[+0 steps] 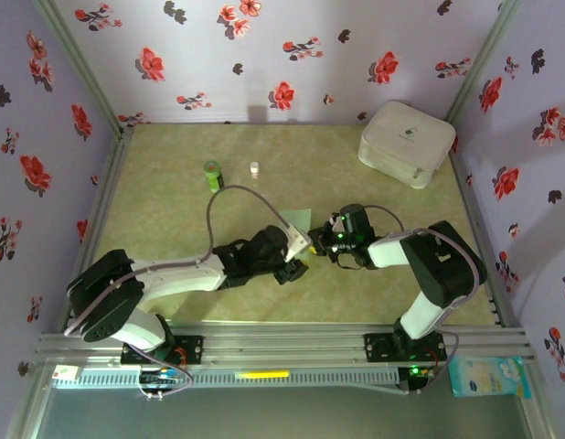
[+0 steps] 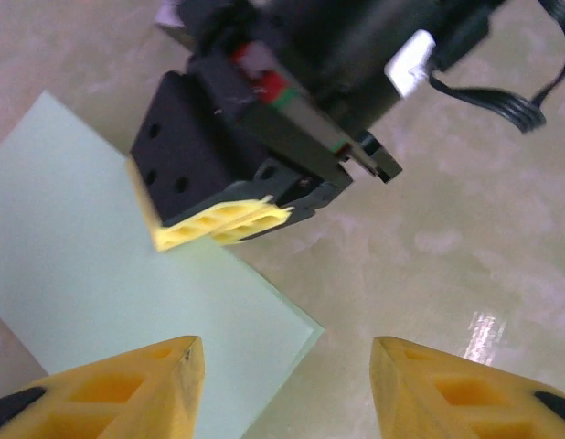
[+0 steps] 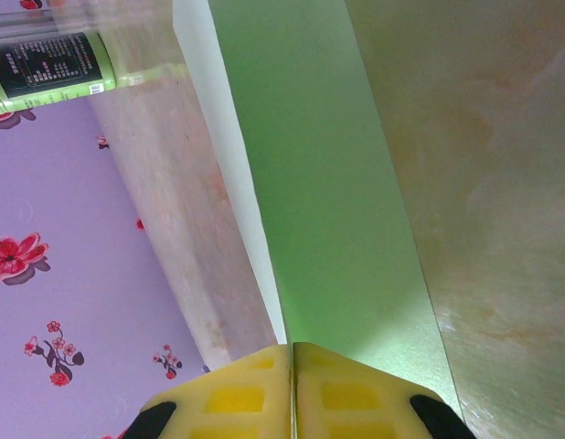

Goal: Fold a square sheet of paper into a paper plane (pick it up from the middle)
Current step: Fold the triangle a second time at the center of the table.

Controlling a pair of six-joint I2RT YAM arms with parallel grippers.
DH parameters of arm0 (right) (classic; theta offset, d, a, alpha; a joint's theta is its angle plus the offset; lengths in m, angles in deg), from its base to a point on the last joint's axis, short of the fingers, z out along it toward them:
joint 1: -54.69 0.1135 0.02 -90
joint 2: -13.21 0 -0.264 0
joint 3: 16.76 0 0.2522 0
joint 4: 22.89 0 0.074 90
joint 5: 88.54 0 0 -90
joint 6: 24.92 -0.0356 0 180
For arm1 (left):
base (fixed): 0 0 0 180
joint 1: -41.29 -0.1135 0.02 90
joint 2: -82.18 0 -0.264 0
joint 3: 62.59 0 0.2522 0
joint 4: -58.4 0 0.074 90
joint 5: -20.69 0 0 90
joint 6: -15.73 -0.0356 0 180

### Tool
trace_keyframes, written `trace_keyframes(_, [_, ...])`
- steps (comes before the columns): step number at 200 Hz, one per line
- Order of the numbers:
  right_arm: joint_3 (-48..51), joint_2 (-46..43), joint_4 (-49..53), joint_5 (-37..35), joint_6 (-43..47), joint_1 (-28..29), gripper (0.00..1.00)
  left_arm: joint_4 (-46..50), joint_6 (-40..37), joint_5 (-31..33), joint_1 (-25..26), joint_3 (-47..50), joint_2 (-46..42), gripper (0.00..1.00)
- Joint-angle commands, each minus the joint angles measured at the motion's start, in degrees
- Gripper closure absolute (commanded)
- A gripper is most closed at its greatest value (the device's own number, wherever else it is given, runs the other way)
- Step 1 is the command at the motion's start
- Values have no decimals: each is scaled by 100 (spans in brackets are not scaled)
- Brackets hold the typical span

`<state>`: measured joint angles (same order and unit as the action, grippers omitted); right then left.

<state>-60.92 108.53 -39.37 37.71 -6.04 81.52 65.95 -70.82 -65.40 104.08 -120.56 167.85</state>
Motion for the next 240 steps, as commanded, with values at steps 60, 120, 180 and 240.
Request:
trace_keyframes(60, [-151, 9, -61, 126, -34, -45, 91, -799, -1218, 2053, 714, -28, 905, 44])
trace_keyframes(120, [-147, 28, -4, 123, 10, -44, 91, -987, -1255, 2669, 814, -251, 1277, 48])
trace_keyframes(180, [-165, 14, 36, 106, 41, -46, 90, -1127, -1163, 2591, 813, -18, 1130, 75])
trace_keyframes(240, [-134, -87, 108, 28, 80, -51, 89, -716, -808, 2350, 760, -174, 1121, 100])
